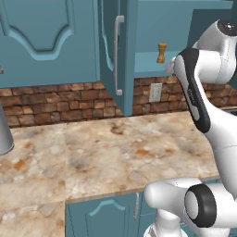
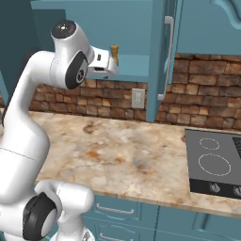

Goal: Retrieve the shaker from the cabinet and place it next the steak on a plate on the dining table.

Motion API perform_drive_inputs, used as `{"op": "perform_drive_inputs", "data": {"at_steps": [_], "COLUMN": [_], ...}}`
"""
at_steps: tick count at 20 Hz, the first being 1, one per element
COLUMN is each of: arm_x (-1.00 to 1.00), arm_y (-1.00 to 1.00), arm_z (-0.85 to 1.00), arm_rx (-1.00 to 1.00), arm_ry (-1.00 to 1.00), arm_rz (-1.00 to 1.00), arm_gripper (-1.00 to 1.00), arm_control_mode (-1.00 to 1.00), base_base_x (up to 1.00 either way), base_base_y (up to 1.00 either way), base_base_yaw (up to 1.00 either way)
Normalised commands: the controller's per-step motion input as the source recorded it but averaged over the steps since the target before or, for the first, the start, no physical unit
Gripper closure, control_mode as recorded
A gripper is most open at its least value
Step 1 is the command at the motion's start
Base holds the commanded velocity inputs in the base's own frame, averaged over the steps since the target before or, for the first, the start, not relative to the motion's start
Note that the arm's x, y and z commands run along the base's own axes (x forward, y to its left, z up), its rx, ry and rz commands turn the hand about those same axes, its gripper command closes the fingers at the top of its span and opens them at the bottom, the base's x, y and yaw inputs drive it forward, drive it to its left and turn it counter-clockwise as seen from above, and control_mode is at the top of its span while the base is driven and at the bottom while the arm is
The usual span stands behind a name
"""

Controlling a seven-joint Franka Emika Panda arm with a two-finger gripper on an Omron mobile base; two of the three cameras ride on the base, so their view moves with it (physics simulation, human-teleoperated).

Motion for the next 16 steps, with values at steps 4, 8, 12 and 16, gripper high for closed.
{"op": "perform_drive_inputs", "data": {"at_steps": [4, 8, 12, 16], "arm_x": [0.19, 0.31, 0.33, 0.33], "arm_y": [0.0, 0.0, -0.02, -0.05], "arm_z": [0.07, 0.02, 0.06, 0.13], "arm_rx": [0.0, 0.0, 0.0, 0.0], "arm_ry": [-0.12, -0.07, -0.01, 0.0], "arm_rz": [0.0, 0.0, 0.0, 0.0], "arm_gripper": [-1.0, -1.0, -1.0, -1.0], "arm_control_mode": [-1.0, -1.0, -1.0, -1.0], "base_base_x": [0.0, 0.0, 0.0, 0.0], "base_base_y": [0.0, 0.0, 0.0, 0.0], "base_base_yaw": [0.0, 0.0, 0.0, 0.0]}}
